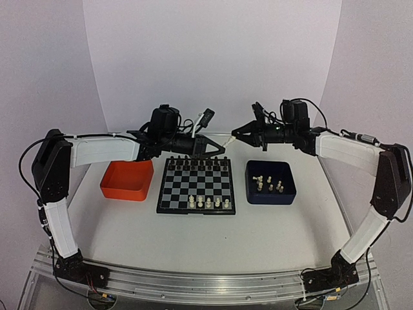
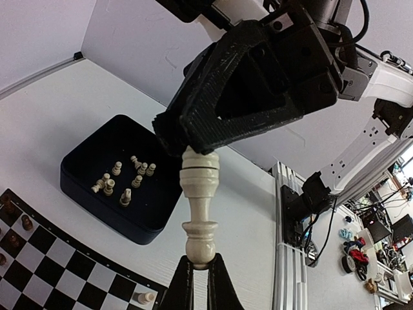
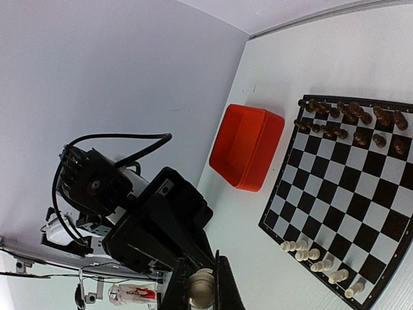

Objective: Set up the chess pieces on the board
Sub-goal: Place the chess piece in the storage box.

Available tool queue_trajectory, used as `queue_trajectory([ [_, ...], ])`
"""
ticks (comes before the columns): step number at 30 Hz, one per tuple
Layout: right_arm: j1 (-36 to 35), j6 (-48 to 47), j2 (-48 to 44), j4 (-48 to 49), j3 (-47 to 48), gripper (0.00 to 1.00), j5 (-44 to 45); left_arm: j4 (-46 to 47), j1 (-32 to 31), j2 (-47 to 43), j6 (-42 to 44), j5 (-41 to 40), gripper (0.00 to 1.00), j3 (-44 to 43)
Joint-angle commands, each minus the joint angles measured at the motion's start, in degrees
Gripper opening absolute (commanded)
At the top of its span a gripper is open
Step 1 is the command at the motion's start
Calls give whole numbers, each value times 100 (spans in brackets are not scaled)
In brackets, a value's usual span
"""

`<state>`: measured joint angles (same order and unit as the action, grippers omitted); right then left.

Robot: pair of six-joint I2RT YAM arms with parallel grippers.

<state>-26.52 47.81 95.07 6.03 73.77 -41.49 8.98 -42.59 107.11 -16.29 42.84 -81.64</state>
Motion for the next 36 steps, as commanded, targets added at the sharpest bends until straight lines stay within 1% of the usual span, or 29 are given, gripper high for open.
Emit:
queue_trajectory([
  [1,-16,-336,-46,-376,283,0,-111,182,-2,-127,39,-215,0,25],
  [4,-12,-783,-193,-997,264,0,366,115,0,-137,-26,-407,0,42],
  [8,8,-1589,-534,-1810,143,0,1820,-198,0,-151,-80,-641,0,13],
  [10,53,-1775,-686,-1919,-1,0,2462,-381,4,-164,-108,-716,0,25],
  [13,124,-2115,-787,-1946,-195,0,3195,-675,-1,-155,-128,-898,0,14],
  [17,136,-2848,-543,-2146,-347,0,4509,-1507,5,-106,-256,-1377,0,-177],
  [20,154,-3219,-140,-2167,-370,0,5018,-1889,5,-94,-460,-1926,0,-213],
  [24,158,-3382,306,-2124,-343,0,5525,-2510,42,-46,-635,-2671,0,-277],
  [27,173,-3523,592,-2025,-342,0,6109,-2918,94,-72,-780,-2986,0,-272],
  [31,231,-3576,839,-1822,-463,0,6658,-3182,123,-213,-919,-3283,0,-152],
  [33,304,-3508,930,-1779,-521,0,6782,-3367,154,-239,-980,-3396,0,-176],
  [36,410,-3436,1137,-1737,-590,0,6605,-3674,165,-230,-954,-3606,0,-315],
])
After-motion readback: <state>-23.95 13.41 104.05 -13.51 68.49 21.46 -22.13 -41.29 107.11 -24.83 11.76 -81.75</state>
